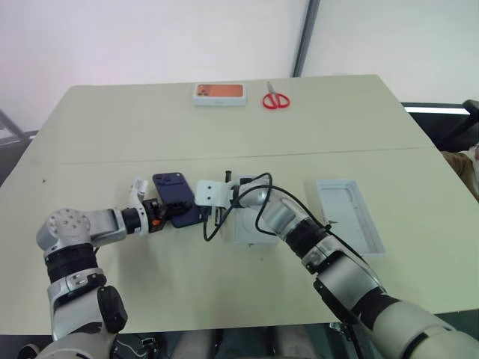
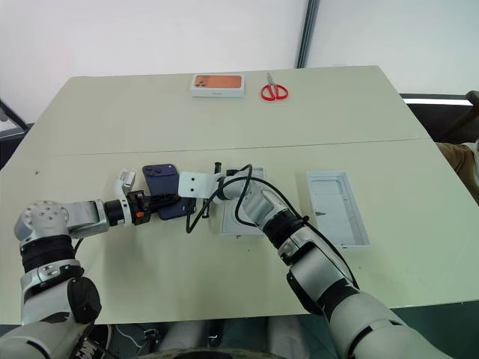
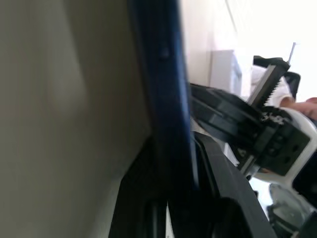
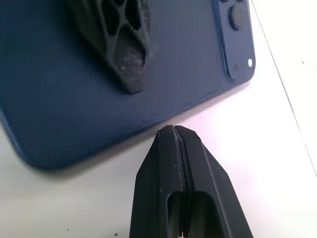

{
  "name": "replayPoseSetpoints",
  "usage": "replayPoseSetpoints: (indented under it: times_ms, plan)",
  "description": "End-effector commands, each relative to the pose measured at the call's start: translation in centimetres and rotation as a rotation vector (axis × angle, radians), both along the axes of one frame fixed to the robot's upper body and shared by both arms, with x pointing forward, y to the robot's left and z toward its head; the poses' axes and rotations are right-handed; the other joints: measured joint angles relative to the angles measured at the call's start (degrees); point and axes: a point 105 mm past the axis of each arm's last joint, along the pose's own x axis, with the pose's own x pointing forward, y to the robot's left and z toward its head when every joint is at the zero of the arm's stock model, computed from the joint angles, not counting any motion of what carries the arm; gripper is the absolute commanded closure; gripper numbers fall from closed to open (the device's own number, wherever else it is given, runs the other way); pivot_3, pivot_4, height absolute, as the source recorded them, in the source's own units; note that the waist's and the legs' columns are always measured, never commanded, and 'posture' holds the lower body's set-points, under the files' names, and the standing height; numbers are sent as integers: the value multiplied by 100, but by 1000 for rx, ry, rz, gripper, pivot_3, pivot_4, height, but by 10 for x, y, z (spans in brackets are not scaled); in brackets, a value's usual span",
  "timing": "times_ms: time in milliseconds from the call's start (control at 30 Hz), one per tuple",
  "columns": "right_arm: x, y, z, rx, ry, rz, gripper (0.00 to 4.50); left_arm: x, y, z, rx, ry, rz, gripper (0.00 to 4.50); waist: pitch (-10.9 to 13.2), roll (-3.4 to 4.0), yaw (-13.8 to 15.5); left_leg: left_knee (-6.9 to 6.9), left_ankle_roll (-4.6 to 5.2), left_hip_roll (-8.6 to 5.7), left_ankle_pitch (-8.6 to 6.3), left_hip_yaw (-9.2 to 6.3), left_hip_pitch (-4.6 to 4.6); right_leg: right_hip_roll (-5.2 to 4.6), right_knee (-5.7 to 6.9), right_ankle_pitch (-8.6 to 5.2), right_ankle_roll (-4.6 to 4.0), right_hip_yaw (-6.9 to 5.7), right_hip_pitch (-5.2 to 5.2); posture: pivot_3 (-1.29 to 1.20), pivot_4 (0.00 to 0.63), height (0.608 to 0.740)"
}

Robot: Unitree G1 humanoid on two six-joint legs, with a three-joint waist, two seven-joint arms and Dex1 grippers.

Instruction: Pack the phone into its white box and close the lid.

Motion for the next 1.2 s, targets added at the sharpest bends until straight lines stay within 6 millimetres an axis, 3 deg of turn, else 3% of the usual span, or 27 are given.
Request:
replayPoseSetpoints:
  times_ms: [33, 267, 400, 633, 700, 833, 933, 1033, 1067, 1133, 1200]
  plan:
    - [-2, 2, 2, -3, -15, 15, 4500, -2, -4, 5, -19, -22, -25, 3407, 0, 0, 1, 0, 0, 0, 0, 0, 0, 0, 0, 0, 0, 0, 0, 0, 150, 740]
    - [-4, 2, 1, -3, -15, 17, 4500, 0, 0, 6, -37, -34, 27, 3407, 0, 0, 4, -1, -10, 0, 6, 1, 0, 0, 0, 0, 0, 1, -1, 0, 150, 740]
    - [-4, 2, 1, -3, -17, 18, 4500, 0, 0, 4, -58, -40, 51, 4488, -1, 0, -1, -1, -9, 1, 5, 0, 0, 0, 0, 0, 0, 0, 0, 0, 150, 740]
    - [-1, -2, 6, 21, -20, 2, 4500, -6, -2, 11, -70, -131, 51, 4488, 0, 0, -2, -3, -14, 2, 8, 3, 0, 0, 0, 0, 0, 2, -1, 0, 150, 740]
    - [-2, -2, 14, 58, -18, 4, 4500, -6, 1, 13, -28, -178, 61, 4488, 0, -1, -4, -4, -14, 3, 8, 4, 0, 1, 0, 0, 0, 3, -3, 0, 150, 740]
    - [-13, -2, 52, 275, 79, 39, 4500, -10, 5, 22, -36, -222, 26, 4488, 4, -7, -9, -12, -13, 5, 8, 8, -5, 2, -1, 0, -1, 7, -13, 0, 150, 740]
    - [-35, -10, 79, 400, 127, 183, 4500, -10, 11, 32, -82, -253, 26, 4488, 5, -8, -10, -16, -12, 7, 8, 8, -22, 3, 2, 0, -1, 9, -32, 0, 150, 740]
    - [-32, -22, 95, 509, 221, 142, 4500, -15, 10, 45, -143, -276, -33, 4488, 6, -9, -13, -19, -8, 9, 6, 9, -25, 4, 1, 0, -1, 9, -38, 0, 150, 740]
    - [-36, -30, 101, 566, 303, 157, 4250, -18, 7, 50, -166, -286, -68, 4498, 6, -9, -9, -21, -5, 10, 4, 9, -25, 5, 1, 1, -1, 9, -38, 0, 150, 740]
    - [-41, -44, 102, 567, 304, 163, 3637, -23, 0, 56, -172, -299, -124, 4500, 6, -10, 14, -21, -2, 10, 3, 7, -28, 4, 1, 1, -2, 8, -40, 0, 150, 740]
    - [-44, -59, 90, 479, 247, 147, 2688, -26, -3, 56, -157, -303, -150, 4500, 6, -10, 40, -20, -1, 7, 3, 6, -31, 1, -2, 0, -2, 7, -41, 0, 150, 740]
